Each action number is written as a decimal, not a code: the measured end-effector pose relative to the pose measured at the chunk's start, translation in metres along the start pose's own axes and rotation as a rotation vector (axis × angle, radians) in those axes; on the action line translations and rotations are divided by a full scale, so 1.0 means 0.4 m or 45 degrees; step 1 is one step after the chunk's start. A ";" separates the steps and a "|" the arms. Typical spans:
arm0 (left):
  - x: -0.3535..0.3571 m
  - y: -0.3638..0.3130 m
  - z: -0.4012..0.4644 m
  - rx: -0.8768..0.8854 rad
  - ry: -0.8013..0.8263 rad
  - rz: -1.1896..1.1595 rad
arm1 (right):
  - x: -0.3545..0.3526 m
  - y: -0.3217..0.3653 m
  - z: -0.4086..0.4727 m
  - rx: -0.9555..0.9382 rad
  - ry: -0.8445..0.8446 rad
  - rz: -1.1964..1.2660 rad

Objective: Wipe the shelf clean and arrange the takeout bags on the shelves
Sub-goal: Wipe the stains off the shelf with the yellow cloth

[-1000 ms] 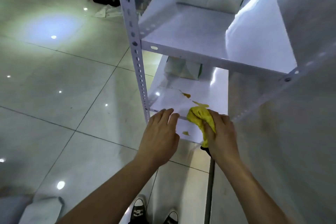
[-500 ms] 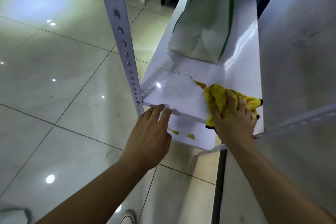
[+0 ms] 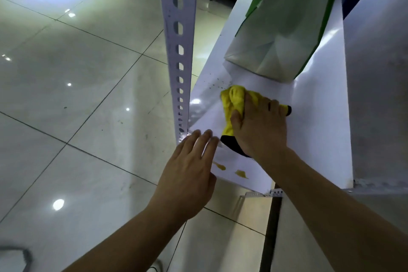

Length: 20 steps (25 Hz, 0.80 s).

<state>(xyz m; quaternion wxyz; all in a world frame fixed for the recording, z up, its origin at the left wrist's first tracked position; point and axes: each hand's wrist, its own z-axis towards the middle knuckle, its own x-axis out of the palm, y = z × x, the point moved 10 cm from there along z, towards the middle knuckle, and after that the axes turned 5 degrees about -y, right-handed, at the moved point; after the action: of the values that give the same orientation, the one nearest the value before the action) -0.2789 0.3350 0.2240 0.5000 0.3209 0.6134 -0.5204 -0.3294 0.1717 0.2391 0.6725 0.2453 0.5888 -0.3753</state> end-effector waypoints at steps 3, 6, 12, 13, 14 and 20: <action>0.012 0.003 -0.014 -0.007 0.031 -0.079 | -0.007 0.038 0.064 -0.009 -0.089 0.092; 0.023 0.003 -0.019 -0.012 0.016 -0.136 | 0.026 0.088 0.123 0.033 -0.042 0.303; 0.036 0.007 -0.022 -0.047 0.085 -0.138 | 0.021 0.100 0.142 0.077 -0.023 0.240; 0.038 0.008 -0.019 -0.053 0.087 -0.138 | 0.018 0.112 0.159 0.076 -0.028 0.216; 0.039 0.011 -0.018 -0.060 0.085 -0.135 | 0.018 0.127 0.175 0.077 -0.026 0.209; 0.040 0.002 -0.021 -0.043 0.059 -0.122 | 0.030 0.092 0.116 0.096 0.031 0.290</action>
<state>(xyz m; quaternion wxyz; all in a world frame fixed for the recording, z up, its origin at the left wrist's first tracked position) -0.2854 0.3412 0.2081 0.4656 0.2945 0.6482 -0.5257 -0.2716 0.1553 0.2320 0.6939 0.3402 0.5506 -0.3155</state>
